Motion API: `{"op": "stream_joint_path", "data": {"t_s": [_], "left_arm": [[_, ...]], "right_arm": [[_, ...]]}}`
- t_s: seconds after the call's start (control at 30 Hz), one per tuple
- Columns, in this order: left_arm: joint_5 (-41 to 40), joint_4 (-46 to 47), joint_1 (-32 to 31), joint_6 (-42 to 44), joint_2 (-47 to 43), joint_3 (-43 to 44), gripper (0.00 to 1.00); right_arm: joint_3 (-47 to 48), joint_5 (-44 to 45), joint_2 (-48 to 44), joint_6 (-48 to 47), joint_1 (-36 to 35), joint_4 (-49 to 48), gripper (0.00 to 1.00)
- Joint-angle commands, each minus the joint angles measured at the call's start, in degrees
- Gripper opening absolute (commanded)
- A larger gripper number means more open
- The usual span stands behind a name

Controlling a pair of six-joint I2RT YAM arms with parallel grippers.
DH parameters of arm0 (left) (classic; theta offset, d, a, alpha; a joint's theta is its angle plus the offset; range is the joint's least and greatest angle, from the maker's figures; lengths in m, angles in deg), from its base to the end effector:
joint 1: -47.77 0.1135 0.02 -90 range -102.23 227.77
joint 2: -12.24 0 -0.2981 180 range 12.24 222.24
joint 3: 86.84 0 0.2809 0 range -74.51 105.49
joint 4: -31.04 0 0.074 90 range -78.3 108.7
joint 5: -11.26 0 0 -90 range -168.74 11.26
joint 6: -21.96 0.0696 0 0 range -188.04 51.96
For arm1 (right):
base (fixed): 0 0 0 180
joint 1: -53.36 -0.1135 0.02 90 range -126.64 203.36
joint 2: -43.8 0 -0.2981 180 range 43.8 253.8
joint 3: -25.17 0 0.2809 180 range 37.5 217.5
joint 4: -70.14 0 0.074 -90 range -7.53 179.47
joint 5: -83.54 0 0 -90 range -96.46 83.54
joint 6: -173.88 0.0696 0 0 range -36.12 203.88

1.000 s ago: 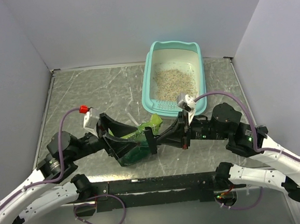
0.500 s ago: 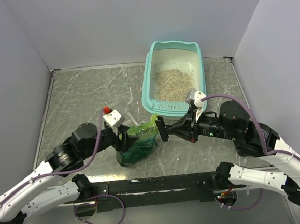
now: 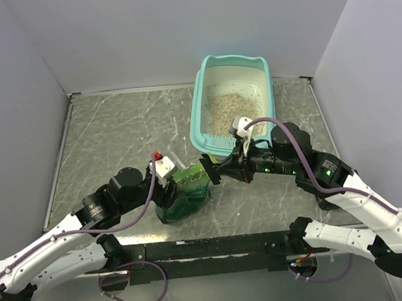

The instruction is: Fill the litter box with clean litter

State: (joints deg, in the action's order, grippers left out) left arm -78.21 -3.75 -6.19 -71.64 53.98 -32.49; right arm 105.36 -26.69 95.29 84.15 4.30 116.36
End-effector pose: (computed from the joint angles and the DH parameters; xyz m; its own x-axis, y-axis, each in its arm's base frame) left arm 0.1199 -0.1659 0.3191 -0.2728 0.2682 -0.9240 0.7981 0.5994 -0.0616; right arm 0.1218 0.1771 0.4397 -0.2016 -0.2257 -0.9531 -0.9239 0.3668 0.1086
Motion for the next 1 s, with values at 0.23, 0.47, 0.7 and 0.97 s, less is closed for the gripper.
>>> {"op": "stream_joint_path", "data": {"t_s": [0.23,0.47,0.7,0.97], "left_arm": [[-5.19,1.54,0.08,2.98,3.79,-1.85,0.35],[-4.67,1.45,0.16,5.18,4.14,-1.85,0.01],[-4.75,2.33,0.08,4.74,1.16,-2.73,0.01],[-4.58,3.65,0.08,4.03,-1.57,-3.70,0.01]], "right_arm": [[1.93,-10.52,3.88,-2.11,4.49,-5.41,0.00],[0.08,-20.45,7.40,-12.65,9.32,-7.96,0.00],[1.66,-33.81,15.12,-23.82,15.57,-5.42,0.00],[5.09,-43.83,20.32,-43.24,16.19,1.18,0.00]]}}
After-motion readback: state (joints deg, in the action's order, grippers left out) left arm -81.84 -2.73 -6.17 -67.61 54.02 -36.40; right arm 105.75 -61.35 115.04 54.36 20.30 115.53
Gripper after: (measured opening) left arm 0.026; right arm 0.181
